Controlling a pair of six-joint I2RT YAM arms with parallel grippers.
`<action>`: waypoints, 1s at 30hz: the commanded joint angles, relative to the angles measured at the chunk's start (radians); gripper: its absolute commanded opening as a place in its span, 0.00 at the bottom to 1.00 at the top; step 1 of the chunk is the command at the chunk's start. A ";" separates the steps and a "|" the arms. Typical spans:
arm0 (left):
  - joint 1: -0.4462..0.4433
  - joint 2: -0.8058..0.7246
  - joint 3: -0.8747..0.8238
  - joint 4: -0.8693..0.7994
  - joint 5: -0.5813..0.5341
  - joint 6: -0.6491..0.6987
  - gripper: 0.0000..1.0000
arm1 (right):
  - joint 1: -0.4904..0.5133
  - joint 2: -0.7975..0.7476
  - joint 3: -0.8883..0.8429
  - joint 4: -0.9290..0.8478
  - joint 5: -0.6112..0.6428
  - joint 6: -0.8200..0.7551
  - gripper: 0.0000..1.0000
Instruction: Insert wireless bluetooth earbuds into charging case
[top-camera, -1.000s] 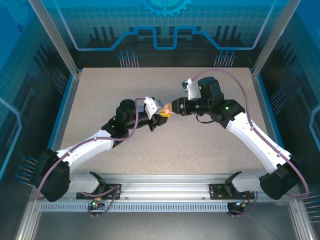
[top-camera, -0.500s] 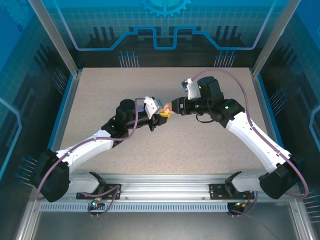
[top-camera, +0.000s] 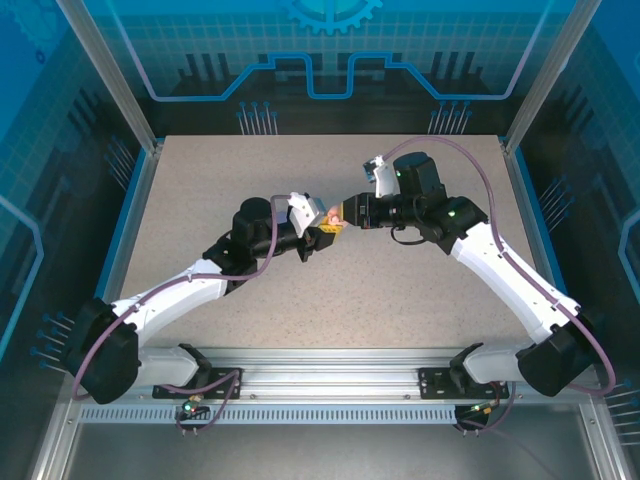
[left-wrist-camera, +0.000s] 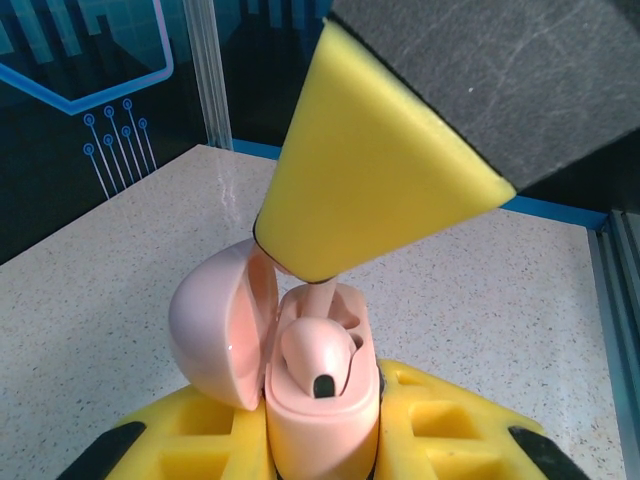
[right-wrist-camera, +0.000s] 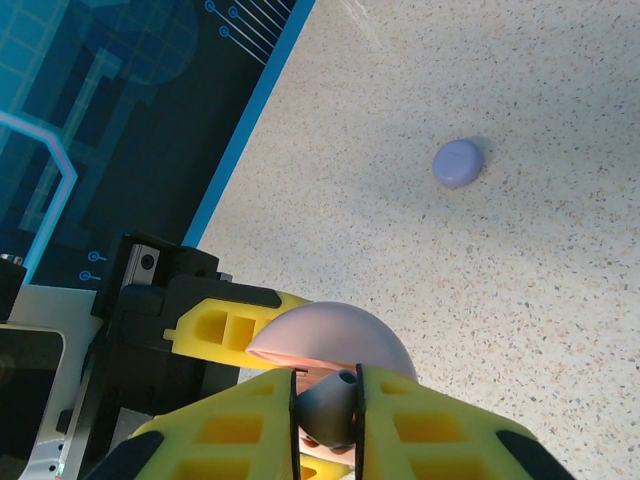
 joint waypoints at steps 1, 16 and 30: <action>-0.008 -0.015 0.032 0.061 -0.026 0.034 0.06 | 0.023 -0.002 0.019 -0.030 -0.015 0.022 0.19; -0.008 -0.003 0.028 0.059 -0.058 0.122 0.05 | 0.005 -0.056 0.022 -0.041 -0.028 0.031 0.19; -0.008 0.016 0.033 0.091 0.006 0.145 0.03 | -0.007 -0.076 0.013 -0.055 -0.011 0.022 0.19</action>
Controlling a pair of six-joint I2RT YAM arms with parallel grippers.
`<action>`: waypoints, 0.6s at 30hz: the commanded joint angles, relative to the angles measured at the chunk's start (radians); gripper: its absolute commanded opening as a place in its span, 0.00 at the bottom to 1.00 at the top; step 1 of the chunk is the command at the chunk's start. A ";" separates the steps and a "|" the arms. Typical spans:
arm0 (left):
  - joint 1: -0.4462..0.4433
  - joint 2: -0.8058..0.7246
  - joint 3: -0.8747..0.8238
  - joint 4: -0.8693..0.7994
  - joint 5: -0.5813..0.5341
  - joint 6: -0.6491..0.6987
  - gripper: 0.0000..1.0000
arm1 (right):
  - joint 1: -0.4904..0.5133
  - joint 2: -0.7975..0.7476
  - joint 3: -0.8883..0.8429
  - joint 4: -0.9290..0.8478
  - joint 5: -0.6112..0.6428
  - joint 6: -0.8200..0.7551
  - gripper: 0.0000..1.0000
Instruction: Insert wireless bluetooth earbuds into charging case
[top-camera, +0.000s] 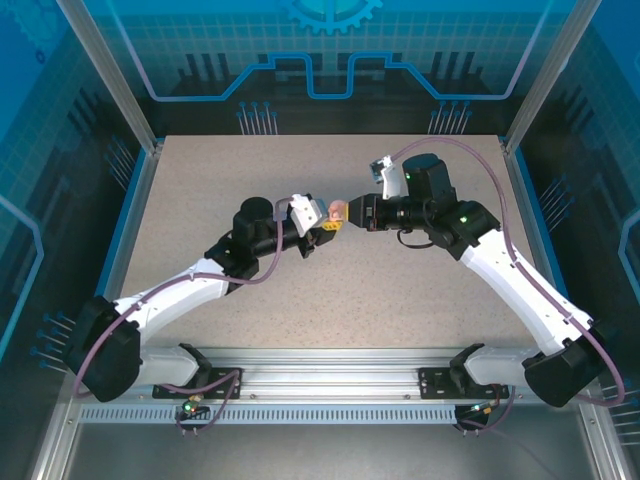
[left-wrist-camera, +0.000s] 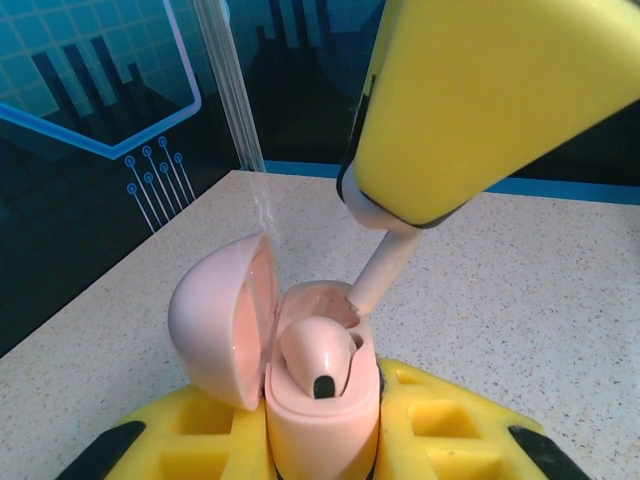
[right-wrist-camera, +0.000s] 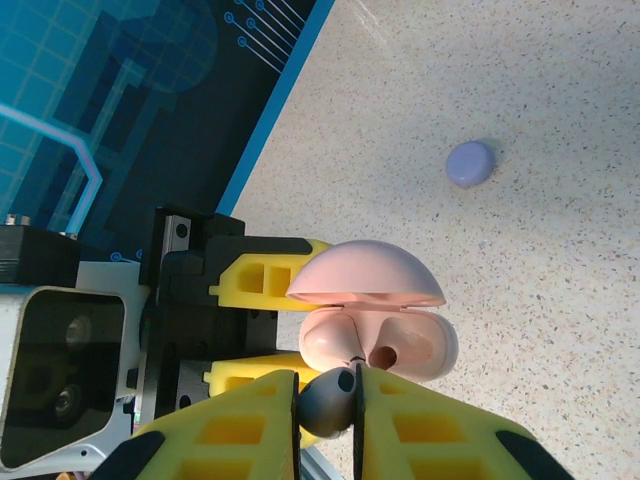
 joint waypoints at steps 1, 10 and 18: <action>-0.006 0.001 0.032 0.043 0.060 0.018 0.03 | -0.005 -0.007 0.014 -0.022 -0.005 0.007 0.19; -0.005 -0.008 0.030 0.011 0.046 0.034 0.04 | -0.006 0.010 0.030 -0.047 0.007 0.001 0.19; -0.005 -0.003 0.036 0.006 0.018 0.043 0.04 | -0.007 0.007 0.035 -0.061 0.015 -0.008 0.19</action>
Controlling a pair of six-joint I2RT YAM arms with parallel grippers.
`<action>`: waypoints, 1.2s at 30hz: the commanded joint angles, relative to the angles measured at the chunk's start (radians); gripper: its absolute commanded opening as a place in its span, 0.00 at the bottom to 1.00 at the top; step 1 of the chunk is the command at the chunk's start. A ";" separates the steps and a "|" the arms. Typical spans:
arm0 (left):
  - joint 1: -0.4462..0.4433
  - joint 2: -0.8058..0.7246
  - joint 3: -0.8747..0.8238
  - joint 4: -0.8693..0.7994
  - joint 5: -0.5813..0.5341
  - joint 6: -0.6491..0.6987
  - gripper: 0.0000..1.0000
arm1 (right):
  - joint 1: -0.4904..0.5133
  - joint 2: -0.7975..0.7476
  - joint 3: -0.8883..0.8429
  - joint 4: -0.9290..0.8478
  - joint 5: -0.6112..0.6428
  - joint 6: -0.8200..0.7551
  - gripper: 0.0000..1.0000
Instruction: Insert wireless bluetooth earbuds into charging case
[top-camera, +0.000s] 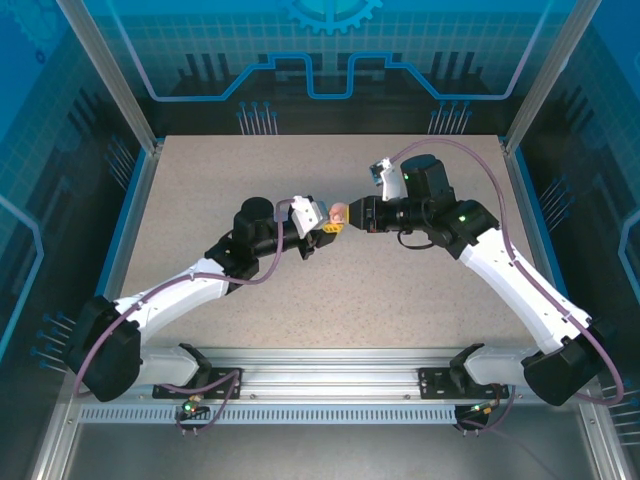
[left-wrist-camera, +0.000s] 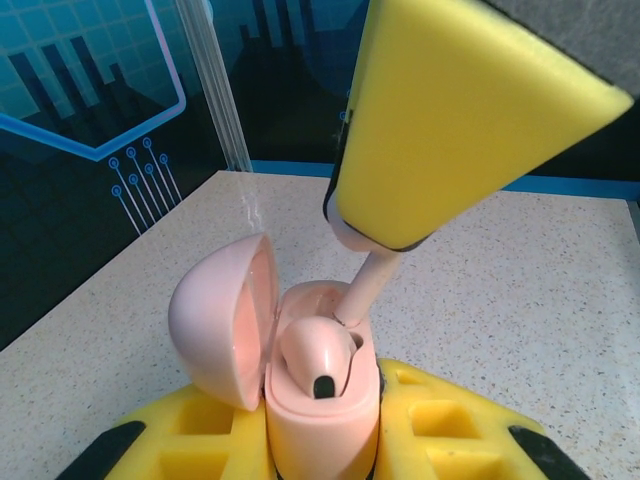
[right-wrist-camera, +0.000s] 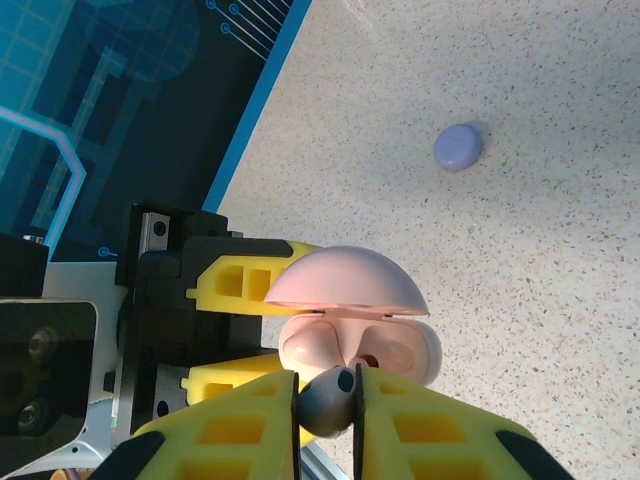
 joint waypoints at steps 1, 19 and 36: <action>-0.005 -0.004 0.036 0.016 -0.002 0.032 0.04 | -0.007 0.000 0.029 -0.023 0.005 -0.007 0.19; -0.007 -0.031 0.049 -0.033 0.103 0.062 0.05 | -0.007 0.038 0.036 -0.033 -0.012 -0.003 0.20; -0.006 -0.021 0.055 0.011 0.101 -0.011 0.05 | -0.004 0.055 0.038 -0.048 -0.009 0.003 0.25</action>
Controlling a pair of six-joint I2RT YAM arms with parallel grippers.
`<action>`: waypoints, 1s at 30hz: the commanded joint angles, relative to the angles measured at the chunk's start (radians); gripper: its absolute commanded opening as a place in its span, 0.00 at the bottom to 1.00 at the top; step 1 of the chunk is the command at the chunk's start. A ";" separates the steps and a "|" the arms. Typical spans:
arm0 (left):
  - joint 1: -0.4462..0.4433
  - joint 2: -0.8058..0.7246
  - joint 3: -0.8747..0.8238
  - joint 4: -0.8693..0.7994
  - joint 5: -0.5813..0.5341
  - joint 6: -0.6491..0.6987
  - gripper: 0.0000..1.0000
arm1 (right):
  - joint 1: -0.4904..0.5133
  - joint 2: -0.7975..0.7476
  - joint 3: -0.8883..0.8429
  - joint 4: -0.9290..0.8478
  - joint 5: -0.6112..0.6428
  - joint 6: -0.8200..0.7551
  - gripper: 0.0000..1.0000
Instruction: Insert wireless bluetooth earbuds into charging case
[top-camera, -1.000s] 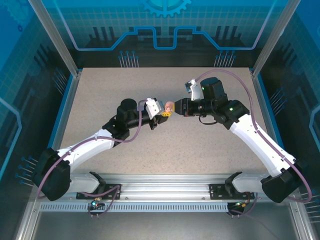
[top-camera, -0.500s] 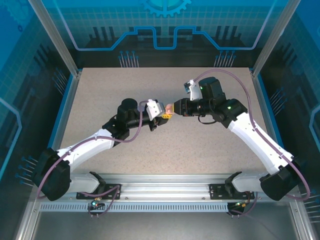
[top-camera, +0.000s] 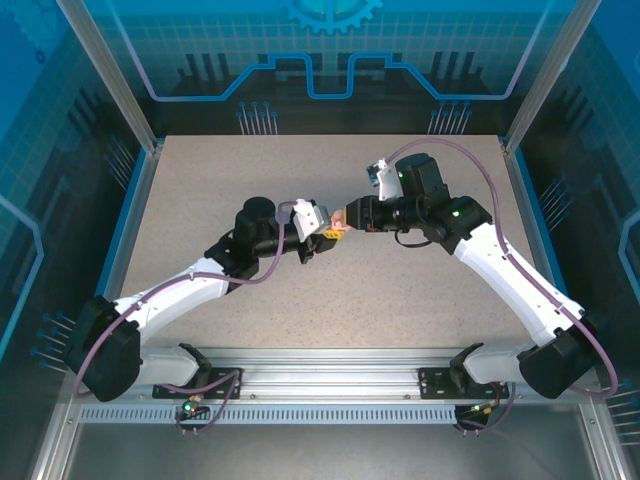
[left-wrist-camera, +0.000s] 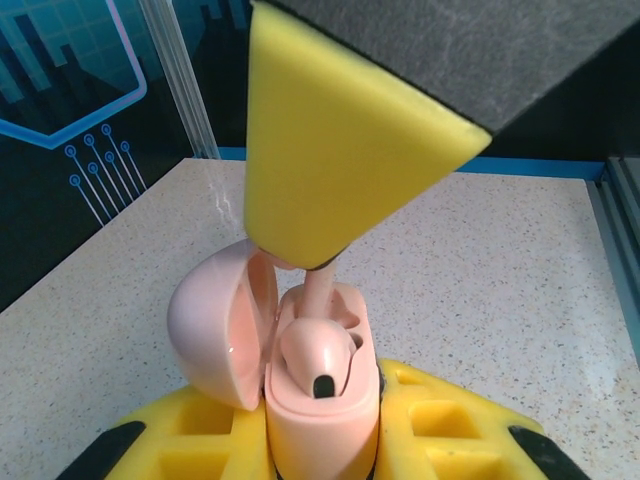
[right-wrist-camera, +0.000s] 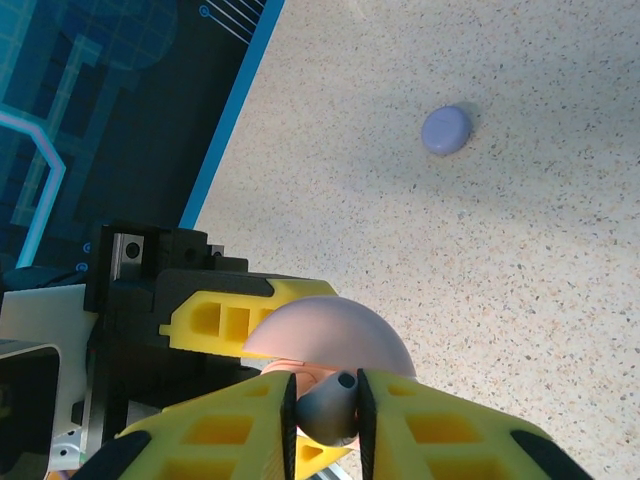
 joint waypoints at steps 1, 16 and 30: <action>-0.006 -0.019 0.050 0.068 0.032 -0.023 0.05 | -0.003 0.013 0.029 -0.032 -0.010 0.003 0.24; -0.007 -0.011 0.056 0.043 -0.057 0.026 0.05 | -0.010 0.000 0.041 -0.042 -0.024 0.015 0.16; -0.006 -0.008 0.068 0.007 -0.075 0.079 0.05 | -0.020 -0.005 0.045 -0.041 -0.057 0.026 0.16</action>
